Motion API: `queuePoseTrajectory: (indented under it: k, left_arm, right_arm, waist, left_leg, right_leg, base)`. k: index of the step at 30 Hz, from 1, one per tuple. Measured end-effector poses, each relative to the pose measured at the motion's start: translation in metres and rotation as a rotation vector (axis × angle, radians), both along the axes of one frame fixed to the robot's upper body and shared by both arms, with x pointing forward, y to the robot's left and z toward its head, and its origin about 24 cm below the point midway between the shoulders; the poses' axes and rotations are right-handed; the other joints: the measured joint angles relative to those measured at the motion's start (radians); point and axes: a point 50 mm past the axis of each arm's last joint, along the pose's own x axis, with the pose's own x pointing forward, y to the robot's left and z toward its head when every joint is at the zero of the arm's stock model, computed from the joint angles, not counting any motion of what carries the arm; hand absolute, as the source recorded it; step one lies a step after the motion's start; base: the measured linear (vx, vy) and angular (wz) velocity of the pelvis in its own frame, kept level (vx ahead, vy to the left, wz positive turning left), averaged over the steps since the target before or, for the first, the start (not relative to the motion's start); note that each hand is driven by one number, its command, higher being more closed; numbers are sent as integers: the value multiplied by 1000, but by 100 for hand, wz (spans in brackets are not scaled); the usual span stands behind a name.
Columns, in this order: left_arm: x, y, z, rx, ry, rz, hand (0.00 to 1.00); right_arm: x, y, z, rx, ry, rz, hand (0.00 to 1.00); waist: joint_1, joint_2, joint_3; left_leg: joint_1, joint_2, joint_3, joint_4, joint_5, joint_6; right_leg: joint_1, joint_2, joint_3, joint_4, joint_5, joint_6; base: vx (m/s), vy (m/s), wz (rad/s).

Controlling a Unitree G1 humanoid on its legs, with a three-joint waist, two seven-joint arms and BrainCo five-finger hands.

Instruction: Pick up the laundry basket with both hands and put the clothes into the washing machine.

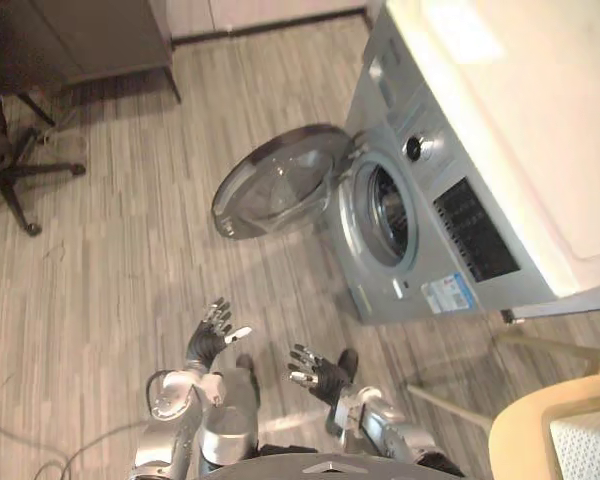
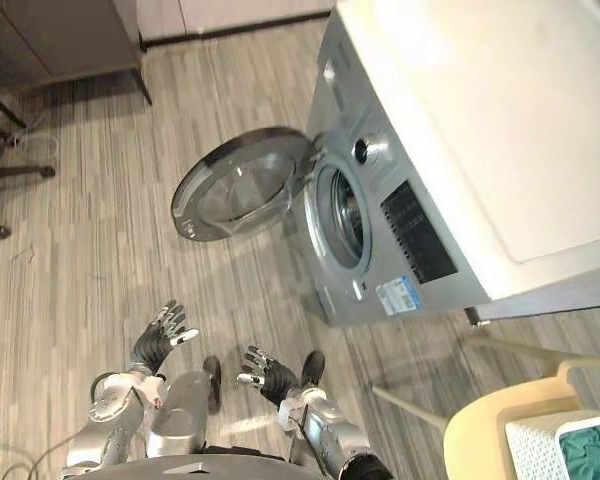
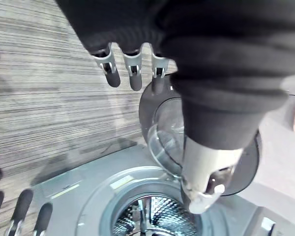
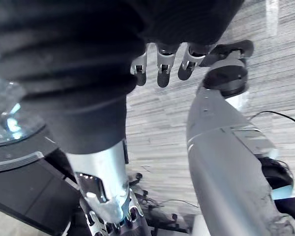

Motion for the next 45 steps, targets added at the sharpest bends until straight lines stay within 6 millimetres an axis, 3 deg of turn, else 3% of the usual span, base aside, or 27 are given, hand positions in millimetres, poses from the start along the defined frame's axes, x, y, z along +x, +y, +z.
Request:
queuePoseTrajectory:
  k: [3,6,8,9,10,11,12,13,14,15,16,17,18,20,21,23,28,33,39,42,43,44,45]
  left_arm:
    - [-7,5,-4,8,25,23,0]
    - [-10,3,-5,4,30,21,0]
    - [-10,3,-5,3,29,22,0]
    - [-12,4,-5,4,34,26,0]
    - [-15,9,-5,9,35,47,0]
    - [-18,12,-5,12,40,61,0]
    - [-17,14,-4,9,35,78,0]
    - [-18,23,-3,26,32,105,0]
    - [-18,29,-1,44,28,110,0]
    - [-20,33,-2,45,38,128,0]
    - [-22,32,-5,38,51,134,0]
    - [-21,27,-5,19,46,134,0]
    - [-12,25,-2,19,25,124,0]
    - [-3,21,0,13,10,108,0]
    - [-2,16,-1,3,12,97,0]
    - [7,-1,-1,-30,4,47,0]
    - [6,-11,-2,-57,9,37,0]
    - [6,-21,-1,-67,8,-11,0]
    - [10,-19,-5,-64,22,-25,0]
    - [9,-13,-7,-42,30,-28,0]
    - [4,-9,-10,-30,50,-23,0]
    - [-5,-7,-16,-30,82,-14,0]
    - [-9,-5,-18,-26,96,-8,0]
  right_arm:
    - [-5,-7,-3,-19,10,-46,0]
    - [0,-12,-1,-12,-2,-101,0]
    - [2,-14,0,-18,-9,-123,0]
    - [1,-15,-1,-26,-7,-136,0]
    - [-2,-16,-3,-27,4,-155,0]
    - [-3,-17,-3,-31,5,-160,0]
    - [-1,-19,-3,-40,2,-169,0]
    - [-2,-16,-4,-32,13,-180,0]
    - [-8,-11,-7,-20,34,-183,0]
    - [-7,-7,-6,-19,28,-172,0]
    - [-2,-9,-4,-36,2,-174,0]
    - [2,-12,-3,-47,-12,-180,0]
    - [3,-10,-2,-41,-19,-186,0]
    - [0,-4,-3,-35,-17,-181,0]
    - [0,-5,-2,-35,-21,-189,0]
    - [-3,-7,-4,-47,-15,-200,0]
    - [-3,-15,-3,-78,-36,-222,0]
    - [-7,-35,-1,-128,-50,-279,0]
    - [-9,-35,-5,-132,-30,-286,0]
    - [-10,-37,-5,-142,-28,-295,0]
    - [-9,-37,-5,-170,-35,-278,0]
    - [-6,-39,-5,-200,-41,-270,0]
    - [-6,-40,-6,-213,-41,-260,0]
  waist:
    - [-22,-8,-47]
    - [-52,4,-54]
    - [-72,20,-55]
    - [-72,32,-61]
    - [-71,55,-78]
    - [-72,66,-85]
    - [-66,71,-85]
    - [-59,53,-94]
    - [-59,31,-106]
    - [-51,30,-112]
    - [-29,83,-151]
    - [-32,80,-173]
    - [-45,68,-166]
    - [-45,30,-181]
    - [-53,30,-179]
    - [-70,42,-170]
    - [-77,36,-146]
    - [-91,45,-96]
    - [-69,65,-85]
    - [-71,61,-88]
    - [-70,63,-89]
    - [-66,103,-103]
    - [-64,113,-113]
  left_leg:
    - [74,-5,40,-36,-4,1]
    - [120,-9,105,-40,-22,8]
    - [140,-9,139,-32,-34,11]
    - [160,-6,161,-38,-36,13]
    - [189,3,191,-71,-28,26]
    - [196,16,205,-87,-22,35]
    - [208,23,239,-94,-20,38]
    - [229,6,261,-74,-25,40]
    - [227,-13,257,-58,-30,39]
    - [221,-18,224,-46,-31,45]
    - [203,13,184,-95,-19,60]
    - [206,25,199,-137,-22,36]
    - [195,9,199,-131,-9,32]
    - [167,13,210,-108,-5,26]
    - [157,26,209,-96,-4,22]
    - [153,76,208,-70,0,-1]
    - [155,184,241,17,-51,-62]
    - [152,122,91,42,-121,-71]
    - [157,-19,-106,23,-160,6]
    - [157,-37,-70,15,-172,30]
    - [178,-26,-20,-8,-165,37]
    - [187,11,40,-45,-148,41]
    - [203,27,68,-57,-141,37]
  right_leg:
    - [21,-4,26,10,-9,-3]
    - [4,-13,48,46,-21,-19]
    - [-4,-28,5,74,-76,-74]
    - [-6,-40,-46,96,-110,-126]
    - [-3,-46,-112,110,-183,-206]
    - [2,-51,-132,126,-207,-195]
    - [-35,-87,-152,238,-232,-164]
    - [-68,-139,-187,418,-229,-160]
    - [-66,-148,-188,434,-150,-154]
    - [-66,-139,-177,408,-119,-96]
    - [-50,-78,-132,276,-42,-56]
    - [-72,-78,-129,333,-120,-75]
    - [-69,-104,-127,418,-204,-39]
    - [-20,-76,-109,291,-206,11]
    - [12,-49,-112,214,-182,27]
    - [79,21,-116,69,-102,4]
    - [85,136,-26,7,-72,-52]
    - [62,169,60,12,-73,-71]
    - [-12,185,237,-8,19,-69]
    - [-48,187,290,-9,27,-49]
    - [-57,183,253,-9,-28,-71]
    - [-78,179,126,26,-90,-108]
    - [-105,166,51,98,-109,-131]
  base:
    - [98,26,-33]
    - [13,57,-60]
    - [-30,69,-53]
    - [5,127,-75]
    - [13,113,-73]
    - [-10,60,-69]
    - [10,18,-57]
    - [31,35,-54]
    - [67,44,-61]
    - [-19,7,-83]
    - [13,-71,-101]
    - [24,-84,-73]
    - [82,-94,-32]
    - [-16,-129,-25]
    - [-69,-200,-25]
    - [-75,-181,-18]
    - [-120,-135,-59]
    - [-136,7,-62]
    - [-8,104,-79]
    - [-6,99,-74]
    - [10,74,-102]
    - [70,68,-114]
    - [150,78,-117]
